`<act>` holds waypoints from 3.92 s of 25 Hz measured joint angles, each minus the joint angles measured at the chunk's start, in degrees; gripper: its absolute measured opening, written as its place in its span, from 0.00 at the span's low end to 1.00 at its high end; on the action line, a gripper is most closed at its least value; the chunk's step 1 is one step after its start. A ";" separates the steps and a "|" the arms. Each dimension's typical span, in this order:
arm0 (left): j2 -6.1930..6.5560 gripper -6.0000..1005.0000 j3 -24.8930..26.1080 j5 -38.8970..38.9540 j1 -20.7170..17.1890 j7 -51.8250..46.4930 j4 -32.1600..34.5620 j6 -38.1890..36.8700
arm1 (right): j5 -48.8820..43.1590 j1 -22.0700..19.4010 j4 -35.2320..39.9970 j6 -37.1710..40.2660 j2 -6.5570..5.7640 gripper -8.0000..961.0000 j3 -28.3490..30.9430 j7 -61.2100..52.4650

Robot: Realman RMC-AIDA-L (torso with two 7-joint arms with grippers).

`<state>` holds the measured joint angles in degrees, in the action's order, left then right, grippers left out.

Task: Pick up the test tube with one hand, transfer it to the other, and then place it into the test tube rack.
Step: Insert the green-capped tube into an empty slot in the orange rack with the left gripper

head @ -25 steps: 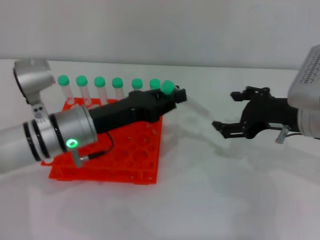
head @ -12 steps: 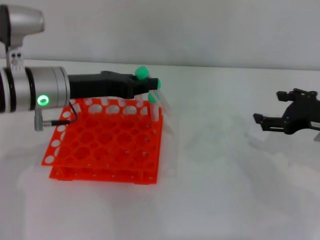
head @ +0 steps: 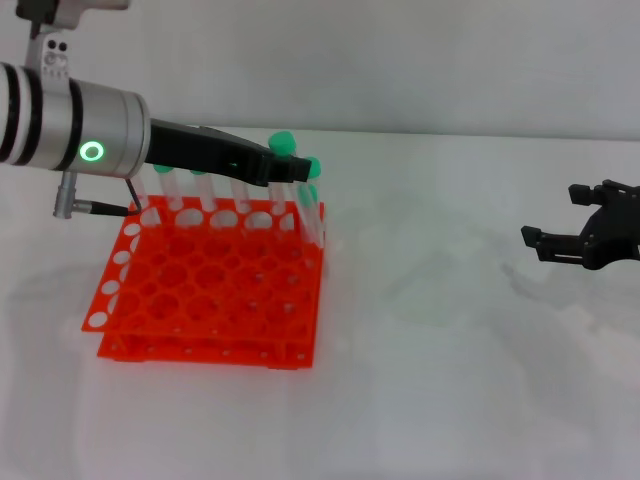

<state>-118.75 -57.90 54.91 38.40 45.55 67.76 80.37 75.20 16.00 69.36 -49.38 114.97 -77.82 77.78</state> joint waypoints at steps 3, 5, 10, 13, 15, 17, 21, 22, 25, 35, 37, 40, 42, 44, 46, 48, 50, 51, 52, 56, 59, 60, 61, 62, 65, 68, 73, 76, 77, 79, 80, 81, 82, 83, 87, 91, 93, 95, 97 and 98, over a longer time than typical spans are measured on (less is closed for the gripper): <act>0.01 0.22 -0.16 -0.65 0.51 -0.45 0.36 1.19 | -0.12 0.10 -0.02 -0.08 -0.01 0.90 0.31 0.01; 0.02 0.22 -0.42 -0.77 0.58 -0.60 0.51 1.58 | -0.18 0.22 0.01 -0.19 -0.04 0.90 0.63 -0.01; 0.23 0.22 -0.54 -0.85 0.72 -1.05 2.23 3.97 | -0.30 0.14 0.96 -2.21 -0.18 0.90 3.17 -0.23; 0.64 0.22 -0.46 -1.14 0.66 -2.48 5.11 6.49 | -0.31 -0.05 0.99 -3.01 -0.19 0.90 4.73 -0.11; 1.10 0.22 -0.49 -2.19 0.60 -4.42 7.65 8.12 | -0.31 -0.07 0.84 -3.19 -0.19 0.90 5.16 0.03; 1.21 0.22 -0.46 -4.27 0.65 -6.52 10.02 10.36 | -0.38 -0.08 0.80 -3.39 -0.22 0.90 5.28 0.06; 1.28 0.22 -0.56 -5.15 1.12 -8.00 10.95 12.34 | -0.90 -0.10 0.85 -3.44 -0.30 0.90 5.47 0.10; 1.29 0.22 -0.56 -5.56 1.33 -8.41 11.07 12.96 | -1.01 -0.10 0.90 -3.44 -0.32 0.90 5.51 0.10; 1.31 0.22 -0.55 -7.41 1.86 -9.39 11.45 14.29 | -1.45 0.00 1.08 -3.44 -0.37 0.90 5.68 0.11; -0.03 0.22 -1.26 -18.19 0.81 -11.10 18.25 13.67 | -1.84 0.39 0.57 -3.45 -0.29 0.90 5.76 0.15; -0.03 0.22 -1.34 -18.72 0.78 -11.06 18.25 12.88 | -1.84 0.41 0.53 -3.45 -0.27 0.90 5.75 0.17; -0.07 0.22 -1.83 -19.10 0.28 -10.70 18.05 11.28 | -1.84 0.43 0.49 -3.37 -0.23 0.90 5.60 0.18; -0.09 0.22 -4.57 -19.32 -1.12 -10.52 17.97 7.90 | -1.84 0.43 0.42 -3.29 -0.19 0.90 5.50 0.18; -0.10 0.22 -6.31 -19.37 -1.99 -10.49 17.97 5.96 | -1.84 0.45 0.32 -3.24 -0.17 0.90 5.44 0.18; -0.12 0.22 -7.56 -19.42 -2.93 -10.25 17.97 4.14 | -1.85 0.64 0.08 -3.14 -0.12 0.90 5.31 0.12; -0.17 0.22 -8.35 -19.19 -3.79 -9.65 17.93 2.40 | -1.84 0.96 -0.33 -3.08 -0.10 0.90 5.24 0.01; -0.22 0.22 -9.18 -18.36 -4.73 -8.95 17.79 0.40 | -1.84 1.22 -0.68 -3.08 -0.08 0.90 5.18 -0.06; -0.23 0.22 -9.62 -17.91 -5.19 -8.58 17.63 -0.74 | -1.84 1.37 -0.83 -3.08 -0.05 0.90 5.16 -0.06; -0.23 0.22 -9.62 -17.91 -5.19 -8.58 17.63 -0.74 | -1.83 1.55 -1.00 -3.08 -0.03 0.90 5.14 -0.06; -0.29 0.22 -10.18 -16.90 -5.83 -7.39 16.20 -3.44 | -1.82 2.37 -1.87 -3.08 0.01 0.90 5.14 0.02; -0.26 0.22 -10.20 -16.03 -5.23 -7.08 14.41 -4.20 | -1.81 2.85 -2.30 -3.08 0.06 0.90 5.08 0.09; -0.26 0.22 -10.21 -15.93 -5.04 -6.94 13.81 -4.61 | -1.81 2.98 -2.40 -3.08 0.07 0.90 5.07 0.10; -0.26 0.22 -10.22 -15.88 -4.83 -6.79 13.29 -4.95 | -1.81 3.11 -2.48 -3.08 0.07 0.90 5.05 0.10; -0.26 0.22 -10.21 -15.86 -4.56 -6.55 12.82 -5.35 | -1.81 3.20 -2.55 -3.08 0.08 0.90 5.04 0.10; -0.27 0.22 -10.22 -15.82 -4.04 -6.31 12.13 -5.83 | -1.80 3.35 -2.60 -3.06 0.08 0.90 5.04 0.12; -0.27 0.22 -10.22 -15.79 -3.54 -6.29 11.93 -6.23 | -1.80 3.39 -2.60 -2.92 0.08 0.90 5.04 0.13; -0.24 0.22 -10.21 -15.79 -2.75 -6.19 10.85 -7.42 | -2.32 3.59 -2.81 -2.52 0.08 0.90 5.05 0.15; -0.24 0.22 -10.21 -15.78 -1.74 -6.09 9.07 -7.72 | -2.36 3.94 -3.29 -2.49 0.08 0.90 5.05 0.17; -0.24 0.22 -10.21 -15.78 -1.74 -6.09 9.07 -7.72 | -2.36 4.00 -3.40 -2.48 0.08 0.90 5.05 0.20; -0.24 0.22 -10.21 -15.78 -1.11 -5.81 7.78 -8.14 | -2.38 4.03 -3.44 -2.48 0.08 0.90 5.05 0.30; -0.25 0.22 -10.21 -15.79 -1.00 -5.74 7.61 -8.20 | -2.39 4.05 -3.44 -2.47 0.08 0.90 5.05 0.38; -0.25 0.22 -10.21 -15.79 -0.93 -5.70 7.51 -8.28 | -2.40 4.07 -3.44 -2.47 0.08 0.90 5.05 0.45; -0.25 0.22 -10.21 -15.79 -0.89 -5.69 7.48 -8.41 | -2.40 4.09 -3.44 -2.47 0.08 0.90 5.05 0.50; -0.25 0.22 -10.21 -15.79 -0.87 -5.69 7.47 -8.55 | -2.41 4.12 -3.45 -2.47 0.08 0.90 5.05 0.53; -0.25 0.22 -10.25 -15.80 -0.73 -5.67 7.21 -8.94 | -2.43 4.42 -3.82 -2.34 0.08 0.90 5.05 0.80; -0.31 0.22 -10.76 -15.80 -0.21 -5.65 6.13 -8.99 | -2.55 4.93 -4.47 -2.30 0.08 0.90 5.07 0.84; -0.35 0.22 -11.09 -15.80 -0.03 -5.65 5.74 -9.20 | -2.90 5.15 -4.64 -2.26 0.08 0.90 5.16 0.84; -0.34 0.22 -11.33 -15.79 0.06 -5.65 5.57 -9.58 | -3.16 5.35 -4.76 -2.20 0.11 0.90 5.18 0.84; -0.34 0.22 -11.64 -15.78 0.15 -5.65 5.52 -9.83 | -3.18 5.47 -4.87 -2.17 0.13 0.90 5.17 0.84; -0.34 0.22 -11.68 -15.77 0.21 -5.65 5.45 -9.89 | -3.18 5.47 -4.87 -2.16 0.13 0.90 5.17 0.84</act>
<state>-119.10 -69.59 39.14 38.62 39.90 73.21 70.49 72.01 21.47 64.49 -51.55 115.10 -72.66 78.62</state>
